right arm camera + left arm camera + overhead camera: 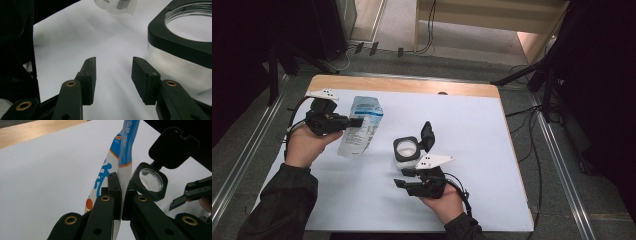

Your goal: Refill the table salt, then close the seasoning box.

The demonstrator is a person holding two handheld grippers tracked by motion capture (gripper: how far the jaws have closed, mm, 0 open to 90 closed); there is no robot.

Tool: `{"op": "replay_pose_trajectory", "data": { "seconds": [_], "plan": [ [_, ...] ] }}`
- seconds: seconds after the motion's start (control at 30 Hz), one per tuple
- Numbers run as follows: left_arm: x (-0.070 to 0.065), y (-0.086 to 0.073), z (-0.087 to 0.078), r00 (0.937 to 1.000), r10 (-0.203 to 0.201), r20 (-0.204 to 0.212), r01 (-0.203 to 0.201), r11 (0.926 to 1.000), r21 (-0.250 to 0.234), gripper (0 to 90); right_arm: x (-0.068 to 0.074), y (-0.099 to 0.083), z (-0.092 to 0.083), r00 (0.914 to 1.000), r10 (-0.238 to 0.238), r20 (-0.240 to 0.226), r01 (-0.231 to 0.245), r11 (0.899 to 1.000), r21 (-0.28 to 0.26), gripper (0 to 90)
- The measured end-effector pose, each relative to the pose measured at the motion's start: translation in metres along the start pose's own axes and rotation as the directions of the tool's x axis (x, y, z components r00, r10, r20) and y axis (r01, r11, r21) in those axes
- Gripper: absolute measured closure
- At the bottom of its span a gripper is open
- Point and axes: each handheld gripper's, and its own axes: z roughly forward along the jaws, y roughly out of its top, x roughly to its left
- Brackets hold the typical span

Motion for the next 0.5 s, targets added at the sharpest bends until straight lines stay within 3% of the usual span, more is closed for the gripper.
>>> {"op": "replay_pose_trajectory", "data": {
  "seconds": [0.5],
  "plan": [
    [0.027, 0.002, 0.002, 0.9979, -0.033, -0.056, 0.03, 0.9984, -0.048, 90.0, -0.021, -0.002, -0.034, 0.998, 0.034, 0.053, -0.033, 0.999, -0.025, 56.2]
  ]
}}
